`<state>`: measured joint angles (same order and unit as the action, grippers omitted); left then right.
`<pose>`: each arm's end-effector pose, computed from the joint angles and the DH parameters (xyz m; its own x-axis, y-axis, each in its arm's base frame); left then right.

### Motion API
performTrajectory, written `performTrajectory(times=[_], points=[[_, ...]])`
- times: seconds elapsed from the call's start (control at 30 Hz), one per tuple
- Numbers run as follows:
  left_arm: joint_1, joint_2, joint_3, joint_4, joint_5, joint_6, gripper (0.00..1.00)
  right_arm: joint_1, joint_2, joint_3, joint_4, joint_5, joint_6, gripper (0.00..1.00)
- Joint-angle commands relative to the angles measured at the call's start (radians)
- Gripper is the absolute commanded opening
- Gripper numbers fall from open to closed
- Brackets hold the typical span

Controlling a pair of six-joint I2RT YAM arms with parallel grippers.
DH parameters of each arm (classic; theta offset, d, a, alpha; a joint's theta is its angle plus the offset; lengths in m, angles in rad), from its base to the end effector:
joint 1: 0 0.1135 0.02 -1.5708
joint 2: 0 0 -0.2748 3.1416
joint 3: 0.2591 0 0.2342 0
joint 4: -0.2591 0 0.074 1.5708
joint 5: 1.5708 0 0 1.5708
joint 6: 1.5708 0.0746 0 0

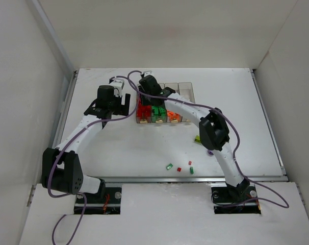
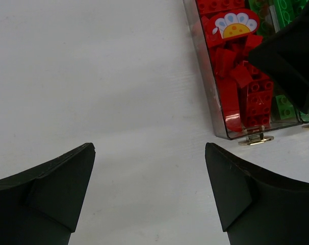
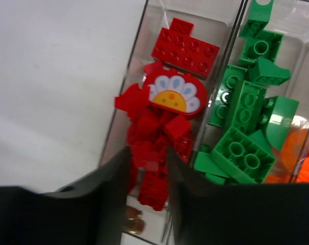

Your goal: Sort the legos into containers by color

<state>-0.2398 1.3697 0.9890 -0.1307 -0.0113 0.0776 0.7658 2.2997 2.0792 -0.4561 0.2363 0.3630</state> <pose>0.3180 -0.0769 0.2816 -0.4563 0.1914 -0.8690 0.2641 0.9617 0.0731 0.4095 0.3695 0.2358 -0.6145 -0.1119 -0.7810 -0.3467 0.9275 0.1398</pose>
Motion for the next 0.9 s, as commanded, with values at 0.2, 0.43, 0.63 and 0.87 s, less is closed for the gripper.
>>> performTrajectory(times=[0.2, 0.43, 0.63, 0.87], points=[[0.008, -0.044, -0.009, 0.034, 0.007, 0.005, 0.87, -0.008, -0.068, 0.045, 0.013, -0.028, -0.009, 0.68], [0.008, -0.035, 0.033, -0.012, 0.178, 0.054, 0.83, -0.017, -0.278, -0.123, -0.033, 0.018, 0.004, 0.75], [-0.064, -0.026, 0.042, -0.037, 0.223, 0.117, 0.79, -0.017, -0.65, -0.663, -0.059, 0.029, 0.12, 0.83], [-0.118, 0.037, 0.051, -0.026, 0.243, 0.099, 0.78, 0.006, -0.988, -1.199, -0.115, -0.017, 0.43, 0.79]])
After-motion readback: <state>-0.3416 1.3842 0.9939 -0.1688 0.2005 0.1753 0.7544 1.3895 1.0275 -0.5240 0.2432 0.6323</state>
